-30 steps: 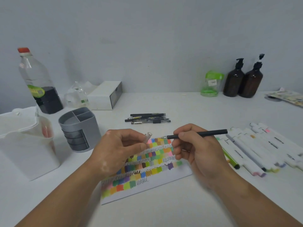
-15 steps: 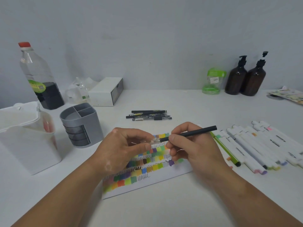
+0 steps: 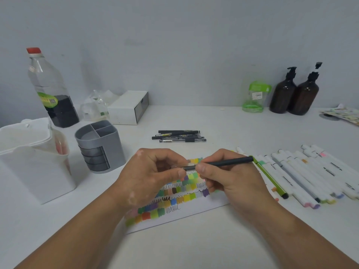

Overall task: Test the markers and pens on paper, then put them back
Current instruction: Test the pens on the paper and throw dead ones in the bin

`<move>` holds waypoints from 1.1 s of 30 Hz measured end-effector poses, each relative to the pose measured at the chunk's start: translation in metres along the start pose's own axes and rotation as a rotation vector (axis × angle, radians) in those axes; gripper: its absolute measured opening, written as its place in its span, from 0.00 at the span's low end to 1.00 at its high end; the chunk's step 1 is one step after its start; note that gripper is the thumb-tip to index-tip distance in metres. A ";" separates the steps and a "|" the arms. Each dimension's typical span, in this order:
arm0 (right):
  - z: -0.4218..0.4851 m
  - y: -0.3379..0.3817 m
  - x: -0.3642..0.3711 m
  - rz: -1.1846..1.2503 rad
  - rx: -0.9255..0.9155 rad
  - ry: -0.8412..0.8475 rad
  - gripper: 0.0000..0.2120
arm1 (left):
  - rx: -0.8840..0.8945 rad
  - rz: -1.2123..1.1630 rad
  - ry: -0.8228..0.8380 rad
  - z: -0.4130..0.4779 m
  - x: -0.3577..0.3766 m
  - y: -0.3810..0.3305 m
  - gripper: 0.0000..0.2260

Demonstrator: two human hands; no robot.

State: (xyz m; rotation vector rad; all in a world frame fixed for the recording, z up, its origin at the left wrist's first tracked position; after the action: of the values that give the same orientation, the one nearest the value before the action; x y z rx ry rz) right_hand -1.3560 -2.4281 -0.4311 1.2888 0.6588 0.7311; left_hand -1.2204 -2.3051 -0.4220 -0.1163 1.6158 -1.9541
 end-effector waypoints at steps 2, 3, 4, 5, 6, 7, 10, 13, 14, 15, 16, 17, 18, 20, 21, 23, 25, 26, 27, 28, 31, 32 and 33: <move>0.001 -0.001 0.002 -0.021 -0.001 0.008 0.05 | -0.002 0.024 -0.004 0.001 0.001 0.001 0.07; 0.001 0.000 0.001 -0.030 -0.007 0.015 0.05 | -0.007 0.043 -0.015 0.001 0.001 0.002 0.07; 0.002 0.002 0.000 -0.028 -0.014 0.030 0.06 | -0.013 0.064 -0.037 0.002 0.000 0.003 0.06; 0.003 0.005 -0.002 -0.009 -0.009 0.053 0.08 | -0.021 0.087 -0.071 0.003 -0.003 0.004 0.06; 0.003 0.008 -0.005 0.022 0.013 0.084 0.12 | -0.031 0.123 -0.107 0.004 -0.007 0.005 0.06; 0.004 0.011 -0.009 0.051 0.053 0.122 0.18 | -0.039 0.166 -0.135 0.004 -0.011 0.006 0.07; 0.004 0.013 -0.016 -0.056 0.137 0.226 0.20 | -0.018 0.283 -0.138 0.003 -0.013 0.005 0.09; -0.002 0.007 -0.005 -0.349 0.151 0.313 0.09 | 0.017 0.335 -0.096 0.004 -0.006 0.006 0.07; -0.004 0.004 -0.001 -0.440 0.171 0.340 0.09 | 0.010 0.343 -0.078 0.005 -0.004 0.009 0.09; -0.005 0.001 -0.001 -0.520 0.187 0.344 0.08 | -0.010 0.344 -0.066 0.005 -0.004 0.011 0.11; -0.004 0.001 -0.005 -0.591 0.192 0.315 0.07 | -0.033 0.342 -0.061 0.006 -0.004 0.014 0.14; -0.001 0.002 -0.012 -0.675 0.178 0.243 0.05 | -0.056 0.348 -0.064 0.006 -0.006 0.018 0.17; 0.002 0.006 -0.023 -0.778 0.152 0.138 0.03 | -0.074 0.377 -0.075 0.006 -0.009 0.021 0.17; 0.005 0.015 -0.041 -0.960 0.120 -0.071 0.03 | -0.098 0.482 -0.106 0.007 -0.015 0.025 0.14; 0.005 0.015 -0.046 -1.005 0.128 -0.131 0.03 | -0.105 0.532 -0.113 0.007 -0.016 0.025 0.11; 0.005 0.011 -0.049 -1.070 0.157 -0.166 0.02 | -0.099 0.604 -0.094 0.007 -0.014 0.025 0.08; 0.006 0.004 -0.047 -1.153 0.169 -0.157 0.03 | -0.098 0.632 -0.074 0.007 -0.013 0.026 0.06; 0.006 0.001 -0.047 -1.196 0.170 -0.156 0.04 | -0.105 0.629 -0.074 0.007 -0.013 0.026 0.06; 0.007 0.001 -0.047 -1.229 0.169 -0.161 0.04 | -0.114 0.620 -0.078 0.007 -0.015 0.027 0.05; 0.007 0.001 -0.048 -1.248 0.170 -0.173 0.04 | -0.119 0.612 -0.083 0.007 -0.016 0.029 0.05; 0.009 0.007 -0.050 -1.266 0.130 -0.254 0.04 | -0.121 0.603 -0.083 0.008 -0.020 0.032 0.03; 0.013 0.011 -0.047 -1.283 0.095 -0.271 0.04 | -0.119 0.601 -0.082 0.007 -0.020 0.032 0.03; 0.020 0.015 -0.042 -1.307 0.054 -0.268 0.04 | -0.117 0.598 -0.082 0.008 -0.021 0.033 0.02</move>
State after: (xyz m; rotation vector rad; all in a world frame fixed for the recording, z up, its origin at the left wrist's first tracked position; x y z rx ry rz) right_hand -1.3677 -2.4717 -0.4116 0.7221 1.0951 -0.5219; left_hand -1.1877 -2.3043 -0.4440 0.2167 1.4910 -1.3810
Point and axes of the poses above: each hand's wrist, its own z-axis towards the middle knuckle, its own x-axis out of the palm, y = z × x, the point moved 7 cm from there along z, towards the middle knuckle, and after that the axes turned 4 degrees about -z, right-handed, at the moved point
